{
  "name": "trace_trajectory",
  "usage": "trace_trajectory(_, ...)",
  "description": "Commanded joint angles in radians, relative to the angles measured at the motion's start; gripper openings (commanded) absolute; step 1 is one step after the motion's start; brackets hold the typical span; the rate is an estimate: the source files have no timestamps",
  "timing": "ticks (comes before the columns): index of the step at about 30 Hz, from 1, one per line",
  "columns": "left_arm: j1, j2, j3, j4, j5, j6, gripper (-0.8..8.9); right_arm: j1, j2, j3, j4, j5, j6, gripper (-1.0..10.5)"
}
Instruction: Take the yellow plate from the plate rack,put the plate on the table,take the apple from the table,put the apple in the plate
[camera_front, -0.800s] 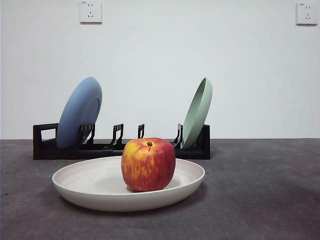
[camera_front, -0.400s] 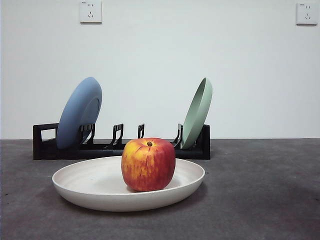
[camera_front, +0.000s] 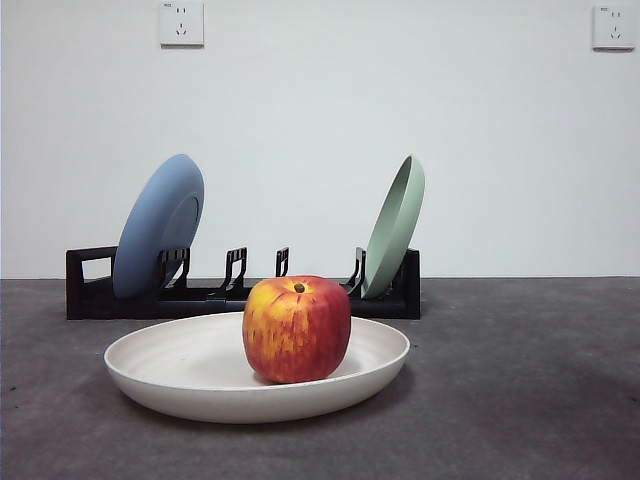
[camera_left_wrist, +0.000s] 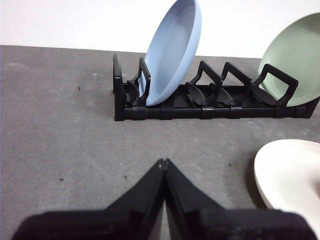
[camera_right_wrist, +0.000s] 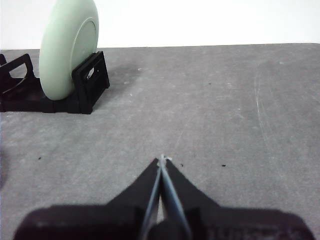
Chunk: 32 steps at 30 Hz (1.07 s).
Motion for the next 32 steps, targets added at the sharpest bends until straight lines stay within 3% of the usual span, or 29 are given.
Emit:
trace_trajectory(1,0.003,0.000,-0.010,0.008,-0.001,-0.008,-0.03,-0.002,-0.002,-0.006,0.000,0.001,0.011,0.0)
trace_trajectory(32,0.003,0.000,-0.010,0.007,-0.001,-0.008,-0.03,-0.002,-0.002,-0.006,0.000,0.001,0.011,0.0)
